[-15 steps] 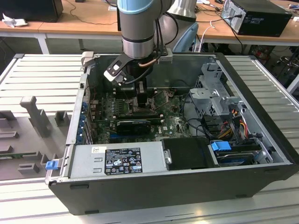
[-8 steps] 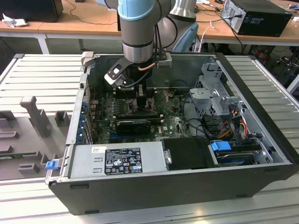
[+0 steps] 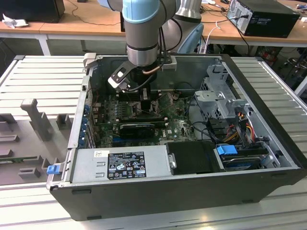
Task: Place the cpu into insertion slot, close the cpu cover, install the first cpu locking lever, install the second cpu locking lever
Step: 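Place the cpu into insertion slot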
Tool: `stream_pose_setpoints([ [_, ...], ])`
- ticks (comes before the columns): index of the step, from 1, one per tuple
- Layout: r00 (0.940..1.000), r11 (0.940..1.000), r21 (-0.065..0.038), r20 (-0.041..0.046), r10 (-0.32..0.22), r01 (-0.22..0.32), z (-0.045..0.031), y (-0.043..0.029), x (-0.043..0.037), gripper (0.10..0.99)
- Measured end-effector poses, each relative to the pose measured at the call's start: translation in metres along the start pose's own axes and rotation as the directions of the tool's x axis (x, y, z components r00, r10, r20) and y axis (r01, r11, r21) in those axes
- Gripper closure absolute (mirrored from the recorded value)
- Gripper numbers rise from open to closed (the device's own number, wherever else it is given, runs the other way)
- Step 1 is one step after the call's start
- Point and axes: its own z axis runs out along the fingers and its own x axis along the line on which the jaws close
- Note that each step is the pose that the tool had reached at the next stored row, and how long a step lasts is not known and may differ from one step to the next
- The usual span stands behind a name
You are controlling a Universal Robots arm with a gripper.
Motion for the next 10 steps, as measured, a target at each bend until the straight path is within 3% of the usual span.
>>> stream_pose_setpoints([
  [10, 1.0, 1.0, 0.001, 0.0, 0.0, 0.0, 0.0047, -0.0004, 0.0009, 0.557],
])
